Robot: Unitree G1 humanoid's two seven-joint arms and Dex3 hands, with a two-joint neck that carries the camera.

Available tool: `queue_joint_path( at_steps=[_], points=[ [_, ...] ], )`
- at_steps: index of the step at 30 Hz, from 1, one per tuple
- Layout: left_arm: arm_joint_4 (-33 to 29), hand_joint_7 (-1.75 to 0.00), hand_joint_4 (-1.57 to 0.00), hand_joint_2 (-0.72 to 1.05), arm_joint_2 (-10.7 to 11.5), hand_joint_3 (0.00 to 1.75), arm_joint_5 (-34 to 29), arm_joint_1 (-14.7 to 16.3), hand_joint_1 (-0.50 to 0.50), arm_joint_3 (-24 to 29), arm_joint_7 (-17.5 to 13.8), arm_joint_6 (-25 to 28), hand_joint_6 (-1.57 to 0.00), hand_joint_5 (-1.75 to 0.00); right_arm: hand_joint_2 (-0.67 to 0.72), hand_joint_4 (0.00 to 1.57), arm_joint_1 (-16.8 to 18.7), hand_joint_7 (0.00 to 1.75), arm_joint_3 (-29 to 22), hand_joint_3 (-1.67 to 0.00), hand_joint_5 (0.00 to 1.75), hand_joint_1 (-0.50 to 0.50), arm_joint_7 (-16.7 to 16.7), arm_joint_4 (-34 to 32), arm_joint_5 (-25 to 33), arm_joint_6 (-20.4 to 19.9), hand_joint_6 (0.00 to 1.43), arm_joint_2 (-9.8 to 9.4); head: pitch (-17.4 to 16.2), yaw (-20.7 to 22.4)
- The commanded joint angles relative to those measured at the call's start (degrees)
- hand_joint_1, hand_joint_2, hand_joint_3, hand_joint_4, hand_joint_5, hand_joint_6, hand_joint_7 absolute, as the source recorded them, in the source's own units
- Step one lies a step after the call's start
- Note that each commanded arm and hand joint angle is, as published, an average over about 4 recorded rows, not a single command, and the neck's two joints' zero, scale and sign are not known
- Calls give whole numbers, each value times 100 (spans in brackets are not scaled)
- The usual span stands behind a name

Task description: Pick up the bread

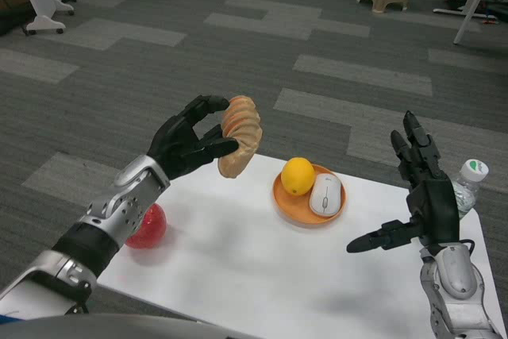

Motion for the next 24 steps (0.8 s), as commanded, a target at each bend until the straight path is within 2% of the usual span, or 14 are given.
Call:
queue_joint_path(
  at_steps=[1,14,24],
  points=[
    [-287,-168,-86,105,9,9,-58,89,-17,101,-5,-50,-13,-175,15,0,-23,0,46,0,19,-33,-14,-120,51,-15,0,-29,12,-15],
    [-727,-168,-86,105,18,9,19,179,-17,114,21,-37,-12,-175,15,0,-45,0,165,0,19,-33,-22,-241,51,-15,0,-11,15,-6],
    [-832,-168,-86,105,18,9,48,196,-17,114,24,-32,-10,-175,15,0,-75,0,178,0,19,-33,-22,-241,55,-15,0,-11,0,3]
  ],
)
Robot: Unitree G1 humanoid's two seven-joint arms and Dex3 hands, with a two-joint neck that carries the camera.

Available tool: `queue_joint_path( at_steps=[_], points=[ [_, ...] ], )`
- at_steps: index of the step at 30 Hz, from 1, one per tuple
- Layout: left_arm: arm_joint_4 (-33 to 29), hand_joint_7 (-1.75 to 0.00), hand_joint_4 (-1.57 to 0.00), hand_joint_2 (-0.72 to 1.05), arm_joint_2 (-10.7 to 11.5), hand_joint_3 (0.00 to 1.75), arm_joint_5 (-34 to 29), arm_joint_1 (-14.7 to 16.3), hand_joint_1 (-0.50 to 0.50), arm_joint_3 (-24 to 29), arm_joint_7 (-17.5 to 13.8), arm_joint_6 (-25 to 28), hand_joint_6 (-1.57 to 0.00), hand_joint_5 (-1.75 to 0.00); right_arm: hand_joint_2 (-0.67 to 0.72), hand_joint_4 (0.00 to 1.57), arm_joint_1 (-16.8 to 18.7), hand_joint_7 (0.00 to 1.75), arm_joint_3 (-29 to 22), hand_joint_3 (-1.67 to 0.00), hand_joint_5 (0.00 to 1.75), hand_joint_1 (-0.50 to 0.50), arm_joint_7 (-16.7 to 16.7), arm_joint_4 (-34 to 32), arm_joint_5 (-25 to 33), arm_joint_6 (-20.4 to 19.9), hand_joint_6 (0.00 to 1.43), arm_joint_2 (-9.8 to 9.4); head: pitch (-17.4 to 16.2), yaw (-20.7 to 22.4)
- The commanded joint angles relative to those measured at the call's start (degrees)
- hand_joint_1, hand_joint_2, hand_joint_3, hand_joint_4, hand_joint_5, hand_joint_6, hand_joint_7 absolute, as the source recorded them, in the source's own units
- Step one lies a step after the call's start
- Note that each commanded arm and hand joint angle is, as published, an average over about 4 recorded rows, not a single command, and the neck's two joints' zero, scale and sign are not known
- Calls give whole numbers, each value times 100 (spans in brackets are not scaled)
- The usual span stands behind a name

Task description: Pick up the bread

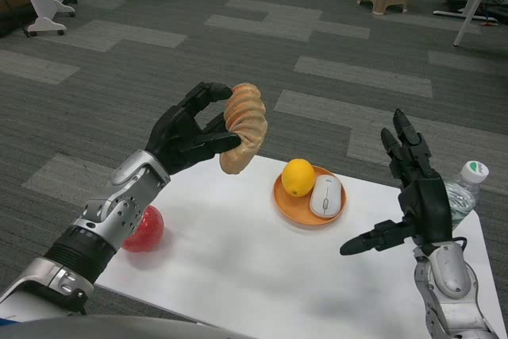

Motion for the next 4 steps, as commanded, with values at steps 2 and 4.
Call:
queue_joint_path(
  at_steps=[2,4],
  points=[
    [-66,-168,-86,105,20,9,22,35,-17,49,11,-30,-11,-175,15,0,-75,0,5,0,19,-33,-21,-50,53,-16,0,-11,-12,7],
    [-66,-168,-86,105,20,9,29,35,-17,53,9,-30,-12,-175,15,0,-75,0,5,0,19,-33,-21,-50,51,-16,0,-11,-9,6]
  ],
)
